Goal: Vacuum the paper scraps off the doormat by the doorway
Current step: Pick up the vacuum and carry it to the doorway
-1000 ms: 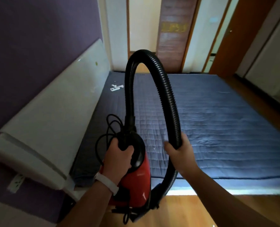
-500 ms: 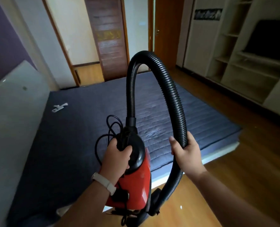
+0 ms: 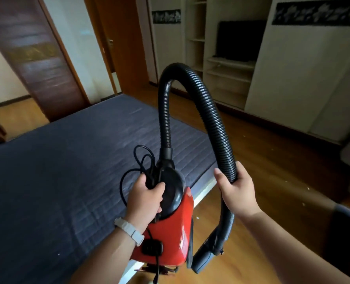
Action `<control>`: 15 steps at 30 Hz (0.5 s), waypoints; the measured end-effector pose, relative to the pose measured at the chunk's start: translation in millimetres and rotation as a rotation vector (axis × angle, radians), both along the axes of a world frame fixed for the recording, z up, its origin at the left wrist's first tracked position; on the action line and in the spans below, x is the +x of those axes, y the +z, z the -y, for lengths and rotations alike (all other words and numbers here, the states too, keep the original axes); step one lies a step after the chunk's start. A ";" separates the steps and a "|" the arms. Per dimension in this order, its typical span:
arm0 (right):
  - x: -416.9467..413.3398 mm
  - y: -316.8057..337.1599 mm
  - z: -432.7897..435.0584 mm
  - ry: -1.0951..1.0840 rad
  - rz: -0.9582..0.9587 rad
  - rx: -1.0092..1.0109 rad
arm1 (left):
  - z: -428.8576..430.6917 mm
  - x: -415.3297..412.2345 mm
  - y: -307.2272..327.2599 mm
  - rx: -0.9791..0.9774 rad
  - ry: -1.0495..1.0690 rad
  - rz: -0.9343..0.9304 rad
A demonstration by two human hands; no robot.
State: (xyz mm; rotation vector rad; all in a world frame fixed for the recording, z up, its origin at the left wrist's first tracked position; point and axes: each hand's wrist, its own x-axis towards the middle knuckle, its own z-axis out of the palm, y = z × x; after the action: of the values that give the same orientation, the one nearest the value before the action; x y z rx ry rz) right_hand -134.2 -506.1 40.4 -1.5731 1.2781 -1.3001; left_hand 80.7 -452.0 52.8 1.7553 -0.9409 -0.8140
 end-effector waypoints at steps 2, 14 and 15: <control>-11.7 -7.0 20.3 -0.044 -0.015 0.008 | 36.0 -4.6 -4.8 -0.001 -0.055 0.009; -52.9 4.3 161.2 -0.501 -0.136 -0.011 | 276.8 -26.9 -18.8 -0.033 -0.481 0.122; -55.6 4.9 169.6 -0.531 -0.142 -0.002 | 294.5 -32.8 -18.1 -0.028 -0.517 0.130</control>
State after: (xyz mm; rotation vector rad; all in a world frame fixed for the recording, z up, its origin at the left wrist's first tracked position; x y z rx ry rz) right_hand -189.8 -675.7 45.3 -1.3938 1.8712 -1.5188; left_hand 47.9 -746.6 34.8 1.5705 -1.5212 -1.0090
